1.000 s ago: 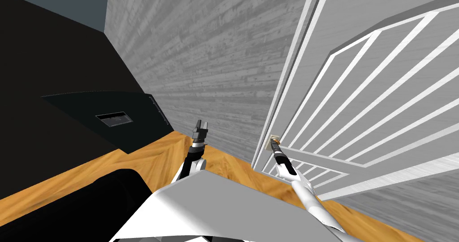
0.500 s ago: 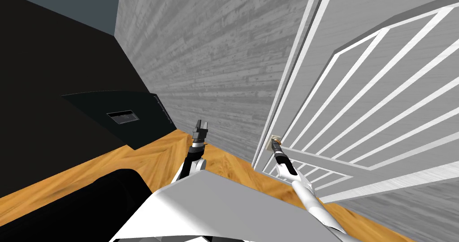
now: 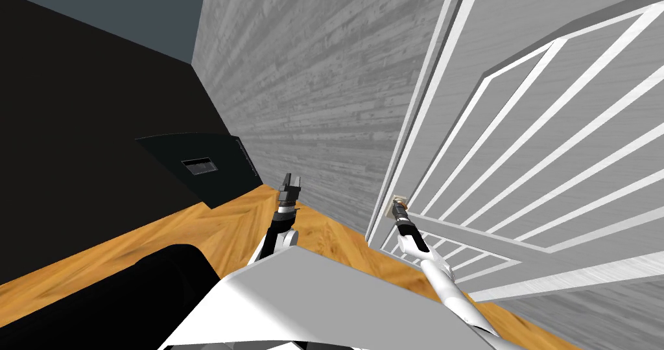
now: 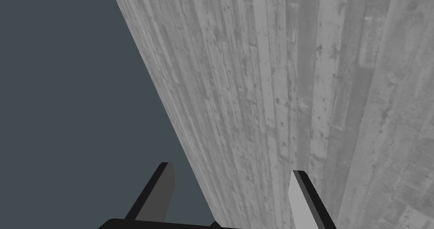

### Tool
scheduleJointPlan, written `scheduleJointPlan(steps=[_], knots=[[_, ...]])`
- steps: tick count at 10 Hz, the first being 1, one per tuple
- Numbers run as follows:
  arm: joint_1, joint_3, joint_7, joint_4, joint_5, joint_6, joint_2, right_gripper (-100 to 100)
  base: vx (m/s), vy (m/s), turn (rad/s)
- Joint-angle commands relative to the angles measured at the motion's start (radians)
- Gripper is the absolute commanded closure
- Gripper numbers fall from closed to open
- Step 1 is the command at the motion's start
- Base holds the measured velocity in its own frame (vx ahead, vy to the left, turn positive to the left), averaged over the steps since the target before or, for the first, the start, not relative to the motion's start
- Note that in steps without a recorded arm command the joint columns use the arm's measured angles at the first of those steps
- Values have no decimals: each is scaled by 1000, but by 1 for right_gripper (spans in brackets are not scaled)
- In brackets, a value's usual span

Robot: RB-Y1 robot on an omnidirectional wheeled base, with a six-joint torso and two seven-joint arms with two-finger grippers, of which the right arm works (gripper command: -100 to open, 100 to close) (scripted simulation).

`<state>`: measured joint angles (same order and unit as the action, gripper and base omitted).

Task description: Pull the door open

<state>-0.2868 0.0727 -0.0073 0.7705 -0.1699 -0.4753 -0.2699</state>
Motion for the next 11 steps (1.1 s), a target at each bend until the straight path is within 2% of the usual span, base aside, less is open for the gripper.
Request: scheduleJointPlan(steps=[1,2,3,5,7,8,10,11], knots=[[7,18,-12,-18,-8,-10,-32,100,-9,7,-6],[7,18,-12,-18,-8,-10,-32,100,-5,-4,35],[5,19,-44,-18,-29,-11,-32,100,-27,-27,89],[5,19,-44,-18,-29,-11,-32,100,-31,-19,34],[1,20,-106,-19,-73,-13,-32,100,-69,-34,140],[1,20,-111,-19,-73,-13,-32,100,-79,-49,106],[-2,20,-172,-19,-118,-15,-31,100,-91,-44,127],[-2,20,-179,-19,-118,-15,-31,100,-61,-45,105]])
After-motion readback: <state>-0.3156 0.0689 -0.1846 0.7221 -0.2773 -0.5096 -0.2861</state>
